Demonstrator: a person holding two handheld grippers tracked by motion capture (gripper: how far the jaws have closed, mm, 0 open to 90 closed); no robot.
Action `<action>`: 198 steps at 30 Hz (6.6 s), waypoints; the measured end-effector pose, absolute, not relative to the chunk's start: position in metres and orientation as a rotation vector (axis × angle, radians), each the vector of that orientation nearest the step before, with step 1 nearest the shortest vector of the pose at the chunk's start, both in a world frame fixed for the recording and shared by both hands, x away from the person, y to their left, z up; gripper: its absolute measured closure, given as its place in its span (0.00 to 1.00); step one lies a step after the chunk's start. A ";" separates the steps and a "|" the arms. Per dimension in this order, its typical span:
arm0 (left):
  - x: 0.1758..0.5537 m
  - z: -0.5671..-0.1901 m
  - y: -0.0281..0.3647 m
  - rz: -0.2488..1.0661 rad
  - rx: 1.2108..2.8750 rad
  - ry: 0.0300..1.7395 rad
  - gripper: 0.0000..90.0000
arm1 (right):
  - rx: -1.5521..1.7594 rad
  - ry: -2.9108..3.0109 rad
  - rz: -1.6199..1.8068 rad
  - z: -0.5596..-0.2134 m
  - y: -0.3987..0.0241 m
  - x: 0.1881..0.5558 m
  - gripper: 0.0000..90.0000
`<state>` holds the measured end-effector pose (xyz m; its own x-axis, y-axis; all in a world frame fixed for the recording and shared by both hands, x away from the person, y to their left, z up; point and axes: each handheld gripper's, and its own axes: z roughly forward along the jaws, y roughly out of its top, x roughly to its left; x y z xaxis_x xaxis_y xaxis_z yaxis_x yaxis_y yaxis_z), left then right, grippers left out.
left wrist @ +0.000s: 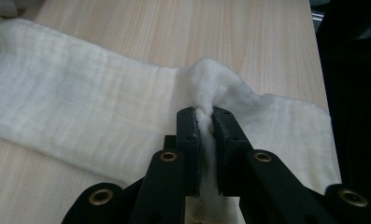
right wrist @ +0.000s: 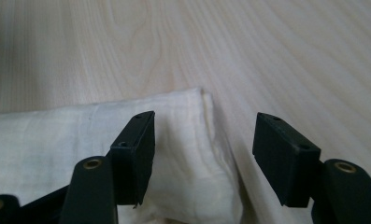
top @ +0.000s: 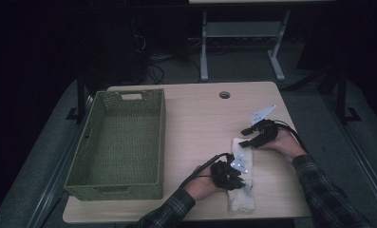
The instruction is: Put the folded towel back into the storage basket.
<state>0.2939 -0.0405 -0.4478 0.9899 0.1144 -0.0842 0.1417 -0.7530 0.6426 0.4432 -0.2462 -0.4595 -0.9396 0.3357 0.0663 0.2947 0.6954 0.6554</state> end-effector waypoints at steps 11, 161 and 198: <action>0.296 -0.450 -0.041 -0.074 2.428 0.178 0.91 | 0.459 2.879 1.079 -0.466 -0.243 0.438 0.68; 0.329 -0.313 0.234 0.210 2.192 0.454 0.43 | 0.186 2.738 1.245 -0.311 0.040 0.520 0.57; 0.340 -0.326 0.097 0.241 2.162 0.484 0.26 | 0.386 2.636 1.325 -0.329 -0.149 0.469 0.33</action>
<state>0.3400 0.0974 -0.3259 0.9052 0.4250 -0.0029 0.2538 -0.5351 0.8058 0.4686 -0.1491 -0.3290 -0.9528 0.3019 -0.0313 0.1550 0.5726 0.8051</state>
